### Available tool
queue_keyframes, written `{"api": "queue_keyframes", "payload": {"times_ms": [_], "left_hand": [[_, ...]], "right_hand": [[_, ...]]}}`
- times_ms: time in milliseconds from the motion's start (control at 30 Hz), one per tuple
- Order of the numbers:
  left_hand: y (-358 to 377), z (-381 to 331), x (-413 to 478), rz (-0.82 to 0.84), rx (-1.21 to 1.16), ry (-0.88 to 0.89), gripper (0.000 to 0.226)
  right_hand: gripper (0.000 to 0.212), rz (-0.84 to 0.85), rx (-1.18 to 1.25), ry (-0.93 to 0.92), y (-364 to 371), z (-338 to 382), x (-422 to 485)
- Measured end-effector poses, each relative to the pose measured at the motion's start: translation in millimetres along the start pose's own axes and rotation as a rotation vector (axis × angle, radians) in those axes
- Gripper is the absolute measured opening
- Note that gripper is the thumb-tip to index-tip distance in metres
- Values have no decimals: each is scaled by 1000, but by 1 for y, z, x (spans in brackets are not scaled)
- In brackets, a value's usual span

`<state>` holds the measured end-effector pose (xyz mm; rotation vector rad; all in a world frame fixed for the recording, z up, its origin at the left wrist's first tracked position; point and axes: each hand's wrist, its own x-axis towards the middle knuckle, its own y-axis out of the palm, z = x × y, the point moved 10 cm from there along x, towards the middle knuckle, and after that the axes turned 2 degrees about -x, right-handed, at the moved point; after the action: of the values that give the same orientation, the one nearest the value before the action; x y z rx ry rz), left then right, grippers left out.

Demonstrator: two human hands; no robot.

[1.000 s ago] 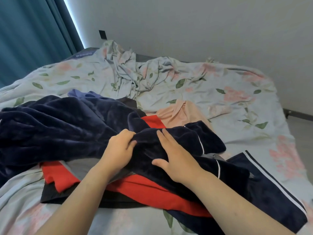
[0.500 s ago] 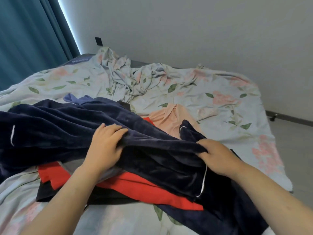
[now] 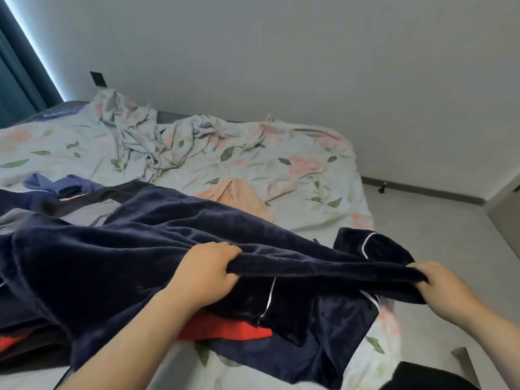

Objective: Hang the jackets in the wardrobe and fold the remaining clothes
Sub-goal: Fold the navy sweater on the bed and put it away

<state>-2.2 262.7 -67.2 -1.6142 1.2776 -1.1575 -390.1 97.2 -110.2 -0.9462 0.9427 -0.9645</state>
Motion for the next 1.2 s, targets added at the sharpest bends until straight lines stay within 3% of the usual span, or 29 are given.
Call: {"api": "queue_keyframes", "payload": {"times_ms": [133, 267, 333, 400, 533, 600, 733, 833, 967, 1067, 1133, 1200], "left_hand": [[26, -22, 11, 43, -172, -91, 28], [52, -21, -9, 343, -128, -69, 57], [48, -16, -22, 424, -315, -94, 48], [27, 6, -23, 324, -410, -134, 33], [-11, 74, -6, 105, -148, -204, 62], [-9, 100, 3, 119, -48, -271, 77], [25, 115, 19, 261, -126, -298, 97], [47, 105, 25, 374, -34, -278, 92], [52, 58, 8, 426, 239, -106, 60], [54, 25, -27, 517, 278, -36, 47], [55, 15, -53, 608, 285, -52, 48], [55, 11, -67, 685, 211, -96, 46]], "right_hand": [[28, 131, 71, -64, 27, 21, -17], [51, 123, 116, -223, 50, 86, -15], [54, 140, 152, -306, 65, 123, -17], [61, 162, 192, -357, 85, 155, -20], [74, 216, 325, -378, 123, 195, -25], [69, 256, 339, -367, 140, 200, -28], [26, 247, 296, -389, 144, 191, -34], [27, 344, 217, -413, 137, 168, -43], [22, 528, -12, -402, 141, 140, -68], [25, 688, -143, -409, 146, 136, -90], [18, 709, -21, -416, 136, 146, -90], [25, 504, 234, -428, 110, 161, -70]]}}
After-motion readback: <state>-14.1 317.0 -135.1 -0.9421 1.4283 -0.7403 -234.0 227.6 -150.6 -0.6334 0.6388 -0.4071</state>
